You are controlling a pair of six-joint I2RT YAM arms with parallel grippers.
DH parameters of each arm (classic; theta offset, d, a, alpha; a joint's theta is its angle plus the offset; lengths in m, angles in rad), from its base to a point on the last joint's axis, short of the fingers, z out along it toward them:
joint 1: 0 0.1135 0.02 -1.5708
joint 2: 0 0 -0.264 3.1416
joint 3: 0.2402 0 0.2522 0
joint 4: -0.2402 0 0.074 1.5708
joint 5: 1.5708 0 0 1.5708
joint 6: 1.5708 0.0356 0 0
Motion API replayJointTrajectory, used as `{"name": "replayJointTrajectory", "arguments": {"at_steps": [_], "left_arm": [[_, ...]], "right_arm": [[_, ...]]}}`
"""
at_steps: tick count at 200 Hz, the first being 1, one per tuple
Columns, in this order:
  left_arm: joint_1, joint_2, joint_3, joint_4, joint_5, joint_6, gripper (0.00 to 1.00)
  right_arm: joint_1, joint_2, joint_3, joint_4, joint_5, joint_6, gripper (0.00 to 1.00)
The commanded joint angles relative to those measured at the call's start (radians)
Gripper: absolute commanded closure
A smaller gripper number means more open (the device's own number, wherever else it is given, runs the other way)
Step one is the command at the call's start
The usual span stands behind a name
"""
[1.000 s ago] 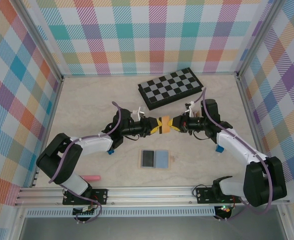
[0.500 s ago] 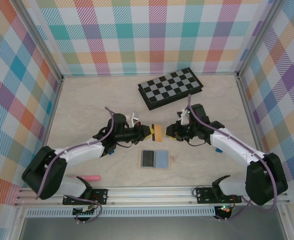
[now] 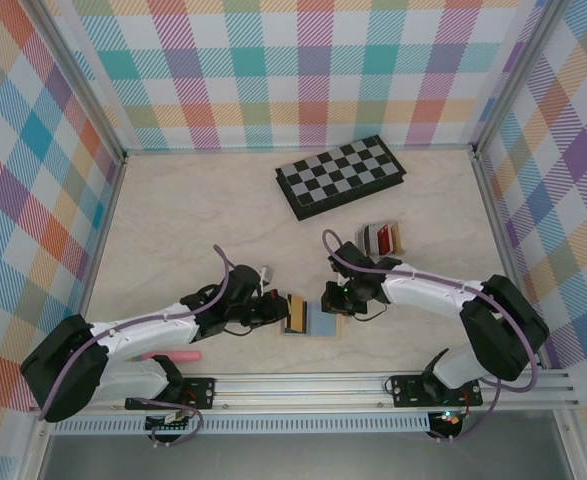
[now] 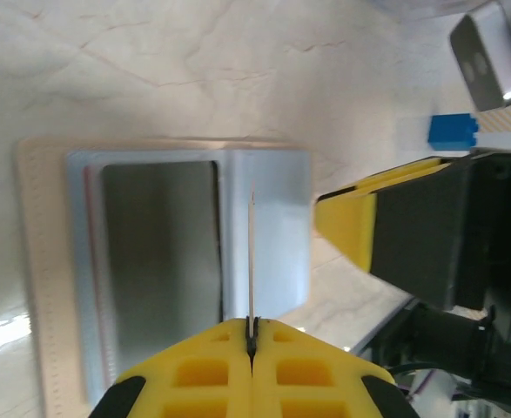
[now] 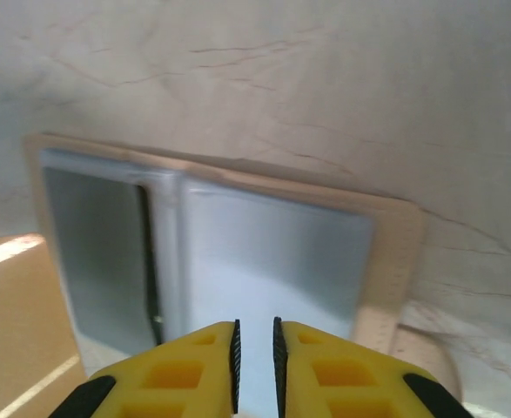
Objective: Put the credit cards into the card holder
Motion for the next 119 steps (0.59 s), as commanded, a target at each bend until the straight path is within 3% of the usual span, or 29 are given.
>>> {"name": "replayJointTrajectory", "arguments": {"at_steps": [1,119], "left_arm": [[-0.025,-0.006,-0.017,0.067,-0.044,0.003,1.00],[-0.064,0.144,-0.012,0.219,-0.032,0.013,1.00]], "right_arm": [[0.003,0.017,-0.036,-0.009,0.044,0.027,0.81],[0.003,0.058,-0.084,-0.005,0.086,0.039,0.83]]}}
